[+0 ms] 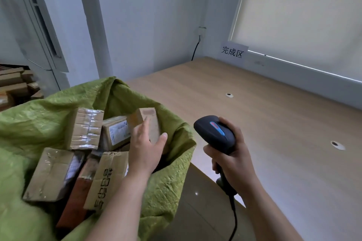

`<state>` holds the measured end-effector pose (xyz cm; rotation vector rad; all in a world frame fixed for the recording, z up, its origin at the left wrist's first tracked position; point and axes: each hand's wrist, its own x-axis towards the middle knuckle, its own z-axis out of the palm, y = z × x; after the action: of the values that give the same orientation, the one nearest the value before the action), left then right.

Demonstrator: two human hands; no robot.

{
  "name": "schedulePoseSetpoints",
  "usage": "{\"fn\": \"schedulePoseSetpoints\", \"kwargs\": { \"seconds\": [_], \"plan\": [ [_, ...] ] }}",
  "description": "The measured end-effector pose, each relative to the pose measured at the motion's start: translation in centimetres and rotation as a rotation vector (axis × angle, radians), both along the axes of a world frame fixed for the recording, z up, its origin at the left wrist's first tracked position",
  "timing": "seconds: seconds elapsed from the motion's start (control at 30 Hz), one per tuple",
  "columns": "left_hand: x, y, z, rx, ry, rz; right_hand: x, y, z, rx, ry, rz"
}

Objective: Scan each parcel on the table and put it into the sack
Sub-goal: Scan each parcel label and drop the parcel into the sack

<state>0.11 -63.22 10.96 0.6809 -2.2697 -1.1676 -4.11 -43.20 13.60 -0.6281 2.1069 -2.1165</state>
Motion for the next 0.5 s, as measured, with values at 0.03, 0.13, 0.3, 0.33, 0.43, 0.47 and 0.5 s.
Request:
{"fn": "schedulePoseSetpoints", "kwargs": {
  "seconds": [0.03, 0.13, 0.3, 0.33, 0.43, 0.47, 0.5],
  "plan": [
    [-0.2, 0.9, 0.1, -0.015, 0.009, -0.019, 0.1, 0.8, 0.0, 0.004, 0.001, -0.011],
    [-0.3, 4.0, 0.5, -0.061, 0.021, -0.105, 0.6, 3.9, 0.0, 0.026, 0.005, -0.034],
    [-0.6, 10.6, 1.1, -0.128, -0.015, -0.218, 1.7, 10.1, 0.3, 0.020, 0.009, -0.095],
    [-0.6, 12.0, 1.1, -0.135, -0.024, -0.237, 2.0, 11.6, 0.3, 0.017, 0.007, -0.106],
    [-0.7, 16.6, 1.4, -0.172, -0.051, -0.293, 2.6, 16.1, 0.3, 0.000, 0.000, -0.145],
    [-0.8, 18.1, 1.6, -0.184, -0.051, -0.313, 2.8, 17.6, 0.3, -0.004, -0.002, -0.160],
    [-0.9, 19.6, 1.6, -0.196, -0.050, -0.332, 3.1, 19.1, 0.3, -0.006, -0.002, -0.177]
  ]
}}
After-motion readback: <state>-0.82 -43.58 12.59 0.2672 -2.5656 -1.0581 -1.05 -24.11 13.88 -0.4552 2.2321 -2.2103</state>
